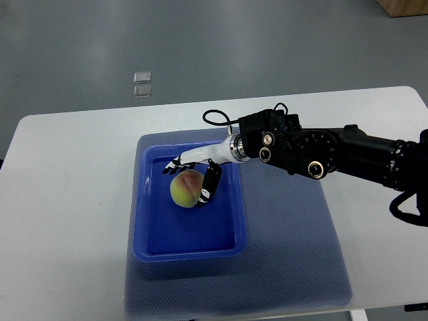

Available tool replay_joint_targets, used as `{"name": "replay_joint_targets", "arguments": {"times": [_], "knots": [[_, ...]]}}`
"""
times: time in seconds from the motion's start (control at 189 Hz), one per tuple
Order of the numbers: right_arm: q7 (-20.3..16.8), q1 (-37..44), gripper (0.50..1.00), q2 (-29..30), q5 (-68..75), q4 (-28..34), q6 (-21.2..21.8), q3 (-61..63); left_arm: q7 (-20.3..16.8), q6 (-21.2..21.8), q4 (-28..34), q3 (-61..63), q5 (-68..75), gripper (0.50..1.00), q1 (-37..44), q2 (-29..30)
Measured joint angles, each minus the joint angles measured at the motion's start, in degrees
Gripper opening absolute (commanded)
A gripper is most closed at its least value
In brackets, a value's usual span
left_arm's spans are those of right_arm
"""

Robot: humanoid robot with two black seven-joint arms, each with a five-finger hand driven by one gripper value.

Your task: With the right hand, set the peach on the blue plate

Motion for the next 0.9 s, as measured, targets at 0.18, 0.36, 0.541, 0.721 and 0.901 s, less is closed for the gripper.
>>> {"name": "replay_joint_targets", "arguments": {"times": [0.18,0.36,0.541,0.721,0.901], "knots": [[0.2,2.8,0.930,0.0,0.9,-0.1,-0.1,8.1,0.0,0.0,0.1,-0.1,0.0,1.000,0.0,0.0],[0.4,1.5,0.930,-0.2,4.1,-0.2,-0.5,21.4,0.0,0.0,0.1,-0.1,0.0,1.000,0.0,0.0],[0.8,-7.6,0.928,-4.5,15.7,-0.6,-1.7,40.0,0.0,0.0,0.0,-0.1,0.0,1.000,0.0,0.0],[1.7,-18.2,0.930,-5.2,30.3,-2.4,-5.1,57.6,0.0,0.0,-0.2,0.0,0.0,1.000,0.0,0.0],[1.9,-24.0,0.932,-4.7,46.2,-8.3,-7.9,64.2,0.0,0.0,-0.2,0.0,0.0,1.000,0.0,0.0]]}}
